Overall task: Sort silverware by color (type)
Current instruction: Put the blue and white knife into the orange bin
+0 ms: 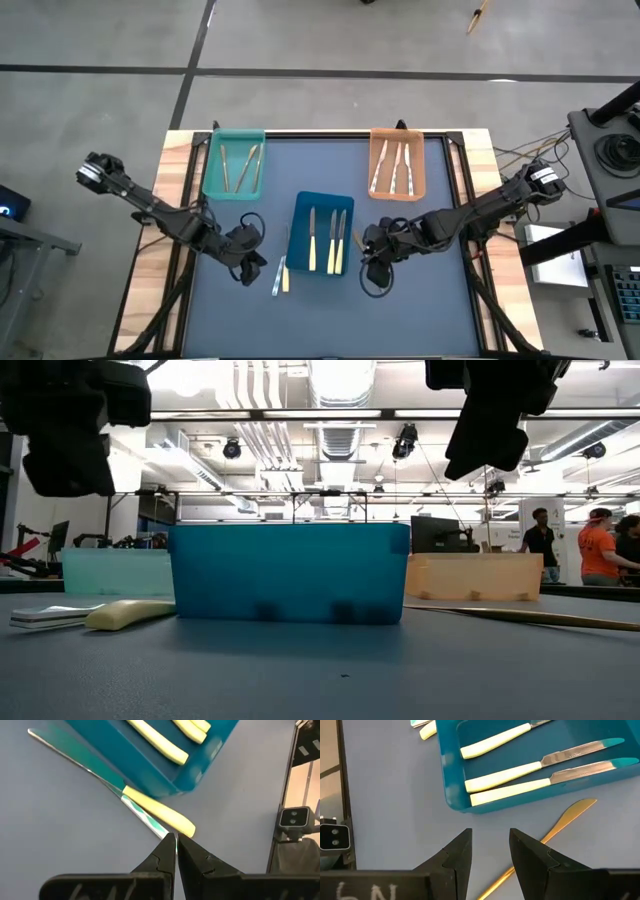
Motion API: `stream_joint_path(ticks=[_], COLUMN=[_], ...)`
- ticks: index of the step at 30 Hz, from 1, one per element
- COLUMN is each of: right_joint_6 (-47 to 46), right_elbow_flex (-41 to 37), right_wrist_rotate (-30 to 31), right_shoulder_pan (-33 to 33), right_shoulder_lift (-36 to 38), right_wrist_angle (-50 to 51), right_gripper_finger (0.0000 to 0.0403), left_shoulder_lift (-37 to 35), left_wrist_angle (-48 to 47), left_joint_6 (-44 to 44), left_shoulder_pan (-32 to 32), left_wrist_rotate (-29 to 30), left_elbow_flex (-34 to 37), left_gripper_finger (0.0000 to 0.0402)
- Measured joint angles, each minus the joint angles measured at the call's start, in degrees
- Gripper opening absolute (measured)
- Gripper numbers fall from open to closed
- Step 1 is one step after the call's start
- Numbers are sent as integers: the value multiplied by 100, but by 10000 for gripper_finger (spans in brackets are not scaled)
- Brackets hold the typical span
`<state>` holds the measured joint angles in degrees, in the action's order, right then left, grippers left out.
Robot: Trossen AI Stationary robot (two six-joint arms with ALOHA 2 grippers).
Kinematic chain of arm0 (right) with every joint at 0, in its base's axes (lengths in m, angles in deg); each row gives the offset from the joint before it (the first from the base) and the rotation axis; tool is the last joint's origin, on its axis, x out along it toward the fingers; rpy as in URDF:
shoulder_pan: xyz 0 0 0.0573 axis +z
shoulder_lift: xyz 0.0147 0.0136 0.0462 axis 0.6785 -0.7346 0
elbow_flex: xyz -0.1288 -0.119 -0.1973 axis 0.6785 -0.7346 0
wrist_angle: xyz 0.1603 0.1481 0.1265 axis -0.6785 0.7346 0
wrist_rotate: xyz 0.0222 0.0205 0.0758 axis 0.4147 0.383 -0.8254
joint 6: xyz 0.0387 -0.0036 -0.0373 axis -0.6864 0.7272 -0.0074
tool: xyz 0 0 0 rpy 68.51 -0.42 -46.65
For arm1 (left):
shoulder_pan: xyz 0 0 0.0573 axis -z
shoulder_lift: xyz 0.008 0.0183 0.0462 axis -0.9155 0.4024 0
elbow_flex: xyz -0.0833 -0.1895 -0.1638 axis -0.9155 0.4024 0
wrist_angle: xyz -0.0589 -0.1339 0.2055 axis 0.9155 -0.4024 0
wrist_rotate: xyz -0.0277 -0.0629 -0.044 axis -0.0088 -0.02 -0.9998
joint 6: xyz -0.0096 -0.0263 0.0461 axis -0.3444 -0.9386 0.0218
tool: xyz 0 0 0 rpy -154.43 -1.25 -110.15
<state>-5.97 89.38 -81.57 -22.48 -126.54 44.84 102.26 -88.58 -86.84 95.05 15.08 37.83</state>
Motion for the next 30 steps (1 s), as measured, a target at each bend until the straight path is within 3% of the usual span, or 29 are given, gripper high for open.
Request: stream_joint_path(ticks=[7,18,25,30], right_joint_6=[68,179,360,441], right_elbow_flex=[0,-1,-2,-2], right_wrist_rotate=[219,295,420,780], right_shoulder_pan=[0,0,0,0], right_shoulder_lift=[0,0,0,0], right_wrist_angle=[-2,-2,-7,-4], right_gripper_finger=[121,121,121,121], left_shoulder_lift=[114,1281,1646,1779], left_wrist_angle=[228,662,1214,1353], left_joint_6=[169,244,1057,1143], left_shoulder_pan=[294,658,769,794], left_wrist_rotate=[640,655,791,805], left_elbow_flex=[1,-8,-10,-10], left_gripper_finger=[0,0,0,0])
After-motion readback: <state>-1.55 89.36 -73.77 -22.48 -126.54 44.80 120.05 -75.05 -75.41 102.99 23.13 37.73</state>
